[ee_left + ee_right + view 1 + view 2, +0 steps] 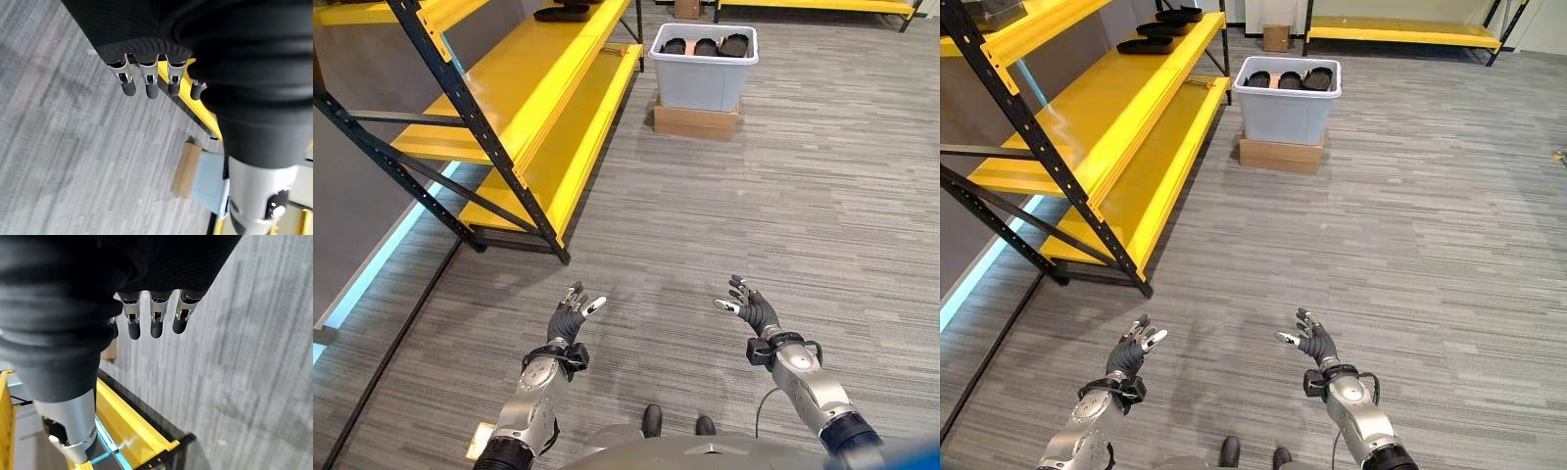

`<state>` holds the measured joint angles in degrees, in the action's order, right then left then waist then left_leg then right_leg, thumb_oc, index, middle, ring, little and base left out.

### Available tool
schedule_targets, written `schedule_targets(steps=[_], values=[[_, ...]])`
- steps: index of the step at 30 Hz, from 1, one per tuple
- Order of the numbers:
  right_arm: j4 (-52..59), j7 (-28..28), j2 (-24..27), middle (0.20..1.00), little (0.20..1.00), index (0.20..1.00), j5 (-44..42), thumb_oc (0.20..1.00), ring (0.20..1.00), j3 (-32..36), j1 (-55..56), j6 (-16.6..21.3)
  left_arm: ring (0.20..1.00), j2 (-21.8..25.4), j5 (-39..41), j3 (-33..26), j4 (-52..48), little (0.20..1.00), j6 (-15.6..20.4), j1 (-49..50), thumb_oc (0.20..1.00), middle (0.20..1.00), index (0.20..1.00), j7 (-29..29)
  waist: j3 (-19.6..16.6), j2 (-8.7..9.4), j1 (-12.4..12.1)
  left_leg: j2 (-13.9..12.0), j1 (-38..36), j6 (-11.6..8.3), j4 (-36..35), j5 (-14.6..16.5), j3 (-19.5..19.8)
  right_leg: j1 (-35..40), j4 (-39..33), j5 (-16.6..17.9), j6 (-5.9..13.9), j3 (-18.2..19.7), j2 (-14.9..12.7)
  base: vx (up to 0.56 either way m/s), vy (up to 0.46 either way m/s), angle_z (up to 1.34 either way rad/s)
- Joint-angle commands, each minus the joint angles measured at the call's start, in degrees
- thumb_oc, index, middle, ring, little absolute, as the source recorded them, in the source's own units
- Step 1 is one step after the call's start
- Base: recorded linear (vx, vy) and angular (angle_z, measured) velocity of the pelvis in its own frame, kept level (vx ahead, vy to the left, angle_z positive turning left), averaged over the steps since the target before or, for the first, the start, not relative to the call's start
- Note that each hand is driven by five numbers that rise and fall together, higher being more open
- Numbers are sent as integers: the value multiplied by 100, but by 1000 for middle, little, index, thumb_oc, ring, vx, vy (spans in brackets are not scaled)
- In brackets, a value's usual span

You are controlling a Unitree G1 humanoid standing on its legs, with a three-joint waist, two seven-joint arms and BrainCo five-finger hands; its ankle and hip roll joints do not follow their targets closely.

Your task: Move parts from the plastic box to the shelf.

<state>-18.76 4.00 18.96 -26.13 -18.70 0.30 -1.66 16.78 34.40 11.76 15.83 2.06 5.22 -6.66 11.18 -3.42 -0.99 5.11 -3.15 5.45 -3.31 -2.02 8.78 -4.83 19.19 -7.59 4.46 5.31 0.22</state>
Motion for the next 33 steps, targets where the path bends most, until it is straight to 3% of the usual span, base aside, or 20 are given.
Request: schedule_targets(steps=[1,3,6,7,8,10,12,14,17,19,21,24,25,26,27,28,29,30,32,33], values=[[706,-70,39,1000,1000,1000,610,1000,1000,-49,-27,282,1000,240,16,-227,-395,1000,315,-45,1000,1000,1000,141,-113,205,-20,278,-121,176,283,741,630,-560,755,1246,56,306,-127,27,83,34],[703,-113,-22,1000,1000,1000,395,1000,1000,20,99,363,1000,247,-79,-230,-419,1000,378,-51,1000,1000,1000,208,-62,151,46,246,-244,167,246,773,675,-800,884,1189,14,157,-74,101,85,28],[639,-156,-45,1000,1000,1000,217,1000,1000,31,129,375,1000,233,-86,-199,-381,1000,407,-101,1000,1000,1000,286,-104,172,166,307,-592,162,30,873,786,-1026,-185,1114,-18,-63,172,218,28,-10],[620,-153,-50,1000,1000,1000,170,1000,1000,17,125,402,1000,225,-85,-183,-357,1000,427,-129,1000,1000,1000,293,-103,212,203,351,-680,154,-7,901,839,-1022,-674,1224,3,-45,227,362,-47,-12],[623,-137,-73,1000,1000,1000,106,1000,1000,-14,58,432,1000,217,-34,-204,-313,1000,481,-208,1000,1000,1000,285,-86,261,251,340,-875,108,-97,986,880,-1111,-1667,1557,98,-146,133,377,-59,12],[646,-128,-101,1000,1000,1000,185,1000,1000,-80,-67,435,1000,194,13,-209,-313,1000,514,-232,1000,1000,1000,283,-82,265,265,247,-1067,33,-123,1116,849,-1234,-2282,1730,185,-290,68,311,-57,30],[667,-139,-108,1000,1000,1000,203,1000,1000,-97,-76,440,1000,184,2,-202,-294,1000,532,-228,1000,1000,1000,280,-87,284,287,184,-1208,-7,-120,1212,866,-1241,-2263,1753,188,-287,101,234,-70,10],[682,-184,-81,1000,1000,1000,173,1000,1000,-79,70,457,1000,88,10,-112,-208,1000,538,-260,1000,1000,1000,329,-337,415,352,5,-1327,-132,-54,1278,918,-960,-2249,1995,26,-163,113,446,-216,20],[790,-145,33,1000,1000,1000,362,1000,1000,-20,118,497,1000,73,83,-84,-188,1000,551,-325,1000,1000,1000,314,-494,362,445,-280,-1335,-274,125,1242,975,-955,-2004,1852,-72,-267,220,353,-197,46],[872,-194,122,1000,1000,1000,414,1000,1000,68,234,533,1000,78,79,-47,-209,1000,557,-326,1000,1000,1000,350,-616,309,518,-572,-1437,-458,285,1050,1032,-948,-1700,1518,-178,-411,365,406,-188,39],[870,-173,176,1000,1000,1000,403,1000,1000,151,358,572,1000,74,100,12,-221,1000,568,-334,1000,1000,1000,373,-654,266,599,-798,-1369,-594,681,595,1102,-832,-1566,1355,-276,-408,510,438,-202,15],[835,-181,244,1000,1000,1000,329,1000,1000,196,507,575,1000,125,126,-7,-274,1000,559,-277,1000,1000,1000,363,-690,319,573,-933,-1139,-661,1383,-31,1096,-519,-1625,1146,-383,-336,647,413,-212,10],[766,-177,293,1000,1000,1000,276,1000,1000,219,537,575,1000,145,127,-32,-339,1000,550,-205,1000,1000,1000,370,-645,401,492,-896,-880,-693,2194,-577,1013,-207,-1734,1082,-464,-250,678,450,-239,-8],[741,-159,302,1000,1000,1000,246,1000,1000,242,521,583,1000,154,141,-57,-375,1000,537,-164,1000,1000,1000,366,-585,482,400,-808,-599,-667,2916,-794,962,-46,-1795,1059,-497,-197,651,476,-288,-9],[789,-153,366,1000,1000,1000,255,1000,1000,258,500,583,1000,155,167,-119,-412,1000,506,-97,1000,1000,1000,363,-422,638,244,-620,-87,-495,3588,-859,788,213,-1838,1037,-580,-83,584,249,-170,-11],[791,-153,366,1000,1000,1000,255,1000,1000,260,501,582,1000,155,167,-118,-414,1000,505,-97,1000,1000,1000,362,-412,623,227,-631,-83,-489,3628,-832,771,220,-1837,1036,-577,-71,600,255,-175,-67],[767,-74,419,1000,1000,1000,205,1000,1000,304,423,577,1000,144,155,-119,-457,1000,492,-43,1000,1000,1000,367,-238,769,33,-83,719,-289,3629,-153,524,445,-1895,1003,-544,59,447,212,-30,-85],[768,-21,422,1000,1000,1000,198,1000,1000,327,356,582,1000,148,188,-149,-486,1000,510,41,1000,1000,1000,364,-116,768,-159,66,1365,-230,3275,316,188,664,-1892,914,-473,163,417,212,-38,-76],[772,-4,408,1000,1000,1000,173,1000,1000,340,333,596,1000,173,195,-159,-497,1000,521,76,1000,1000,1000,372,-109,795,-205,102,1531,-226,2737,377,115,774,-1894,871,-449,221,386,244,61,-39],[739,-4,387,1000,1000,1000,202,1000,1000,348,363,611,1000,183,163,-109,-493,1000,528,131,1000,1000,1000,390,-100,698,-272,157,1655,-295,1654,153,58,1028,-1949,737,-469,255,465,383,121,-48]])
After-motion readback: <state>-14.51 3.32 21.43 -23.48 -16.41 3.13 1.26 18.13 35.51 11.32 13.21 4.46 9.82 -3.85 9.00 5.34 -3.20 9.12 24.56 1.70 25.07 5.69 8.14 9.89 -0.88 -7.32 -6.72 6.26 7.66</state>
